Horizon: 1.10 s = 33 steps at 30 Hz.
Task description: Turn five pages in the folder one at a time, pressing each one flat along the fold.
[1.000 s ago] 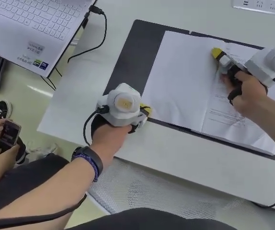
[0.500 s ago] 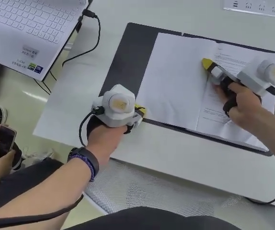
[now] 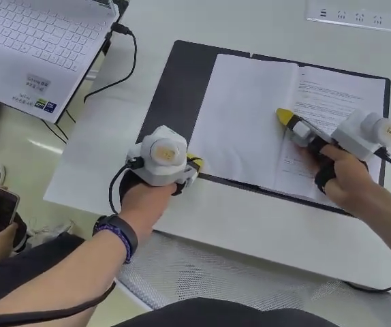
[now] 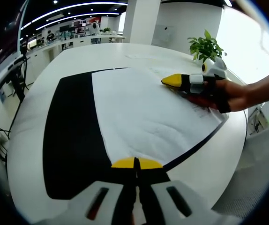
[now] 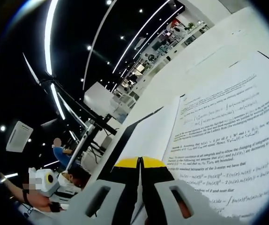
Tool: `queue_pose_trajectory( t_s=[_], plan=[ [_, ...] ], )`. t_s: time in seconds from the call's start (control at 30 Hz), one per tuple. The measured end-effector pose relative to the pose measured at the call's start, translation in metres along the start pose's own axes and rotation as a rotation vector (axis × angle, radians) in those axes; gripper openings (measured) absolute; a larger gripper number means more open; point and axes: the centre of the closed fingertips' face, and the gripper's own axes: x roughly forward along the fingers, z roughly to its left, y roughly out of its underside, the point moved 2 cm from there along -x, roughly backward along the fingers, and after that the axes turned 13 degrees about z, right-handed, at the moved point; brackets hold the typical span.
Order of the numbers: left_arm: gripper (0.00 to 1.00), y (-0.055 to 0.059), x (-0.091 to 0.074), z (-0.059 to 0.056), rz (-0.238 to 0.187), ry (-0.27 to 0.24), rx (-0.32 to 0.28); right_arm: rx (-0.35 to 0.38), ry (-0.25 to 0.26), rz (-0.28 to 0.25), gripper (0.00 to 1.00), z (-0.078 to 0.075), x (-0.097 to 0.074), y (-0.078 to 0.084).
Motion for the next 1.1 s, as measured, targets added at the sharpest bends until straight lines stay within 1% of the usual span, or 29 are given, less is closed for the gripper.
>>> queue_pose_trajectory(
  t_s=[0.07, 0.17, 0.27, 0.33, 0.4, 0.43, 0.6, 0.67, 0.9, 1.1],
  plan=[
    [0.00, 0.000, -0.001, 0.000, -0.001, 0.002, -0.002, -0.019, -0.006, 0.020, 0.00, 0.004, -0.001, 0.006],
    [0.00, 0.000, 0.000, 0.000, 0.001, 0.000, 0.003, -0.015, -0.027, 0.036, 0.00, 0.010, -0.003, 0.017],
    [0.00, 0.001, 0.001, 0.000, 0.000, 0.000, 0.004, -0.017, -0.026, 0.038, 0.00, 0.013, -0.005, 0.021],
    [0.00, 0.001, 0.002, 0.001, 0.001, 0.001, 0.004, -0.029, -0.028, 0.051, 0.00, 0.016, -0.006, 0.026],
    [0.00, 0.001, 0.003, 0.001, 0.002, 0.001, 0.006, -0.041, -0.033, 0.069, 0.00, 0.020, -0.008, 0.031],
    [0.00, 0.001, 0.003, 0.001, 0.002, 0.002, 0.007, -0.053, -0.039, 0.088, 0.00, 0.022, -0.009, 0.036],
    [0.00, 0.002, 0.004, 0.002, 0.001, 0.004, 0.009, -0.095, -0.060, 0.150, 0.00, 0.031, -0.013, 0.053],
    [0.00, 0.002, 0.005, 0.003, 0.000, 0.004, 0.008, -0.106, -0.065, 0.165, 0.00, 0.033, -0.014, 0.058],
    [0.00, 0.002, 0.007, 0.003, 0.002, 0.008, 0.014, -0.107, -0.073, 0.178, 0.00, 0.037, -0.020, 0.069],
    [0.00, 0.002, 0.007, 0.004, 0.000, 0.008, 0.014, -0.120, -0.093, 0.209, 0.00, 0.042, -0.027, 0.082]
  ],
)
